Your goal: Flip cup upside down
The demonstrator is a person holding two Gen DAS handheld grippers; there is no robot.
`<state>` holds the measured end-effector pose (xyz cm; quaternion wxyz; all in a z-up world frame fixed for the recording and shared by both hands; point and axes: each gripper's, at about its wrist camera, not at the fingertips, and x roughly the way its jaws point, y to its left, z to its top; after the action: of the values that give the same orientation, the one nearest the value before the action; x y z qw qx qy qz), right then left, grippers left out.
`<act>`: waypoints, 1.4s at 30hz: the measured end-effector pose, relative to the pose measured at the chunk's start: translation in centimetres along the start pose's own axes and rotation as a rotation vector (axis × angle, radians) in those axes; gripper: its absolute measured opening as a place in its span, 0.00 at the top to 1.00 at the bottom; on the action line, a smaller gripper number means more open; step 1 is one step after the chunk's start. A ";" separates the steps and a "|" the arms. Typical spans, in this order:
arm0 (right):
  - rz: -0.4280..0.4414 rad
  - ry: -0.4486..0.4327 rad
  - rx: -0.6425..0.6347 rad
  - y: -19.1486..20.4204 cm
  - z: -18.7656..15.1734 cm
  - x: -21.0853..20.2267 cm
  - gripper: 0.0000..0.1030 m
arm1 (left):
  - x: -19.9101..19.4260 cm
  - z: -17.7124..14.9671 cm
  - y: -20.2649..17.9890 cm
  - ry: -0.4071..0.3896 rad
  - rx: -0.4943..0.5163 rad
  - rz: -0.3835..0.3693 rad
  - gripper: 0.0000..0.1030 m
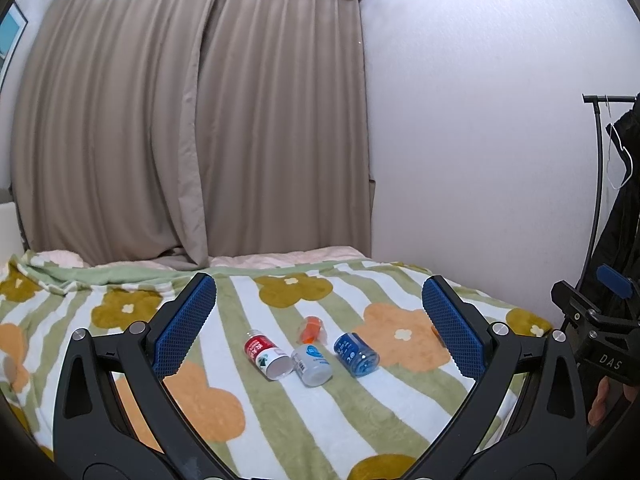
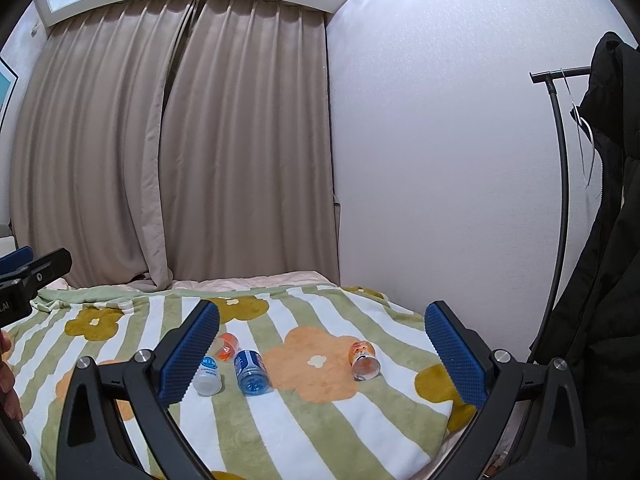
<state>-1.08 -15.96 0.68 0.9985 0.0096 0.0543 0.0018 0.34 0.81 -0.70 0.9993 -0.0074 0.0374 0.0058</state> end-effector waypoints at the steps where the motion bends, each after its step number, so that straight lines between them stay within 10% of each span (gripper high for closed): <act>1: 0.001 0.001 -0.002 0.1 0.0 0.0 0.00 | 0.0 0.0 0.0 -0.001 0.000 0.001 0.00; 25: 0.077 0.051 -0.029 1.2 1.3 1.9 0.00 | 0.8 0.4 1.9 0.045 -0.019 0.023 0.00; 34: 0.270 0.323 -0.135 4.9 1.7 15.2 0.00 | 8.4 -0.7 6.6 0.223 -0.048 0.046 0.00; 42: 0.409 0.651 -0.204 9.9 -5.3 30.4 0.00 | 17.3 -5.2 9.5 0.425 -0.066 0.037 0.00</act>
<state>28.56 -5.81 -7.66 0.9039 -0.0799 0.3645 0.2091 17.07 10.44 -7.35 0.9678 -0.0405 0.2472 0.0238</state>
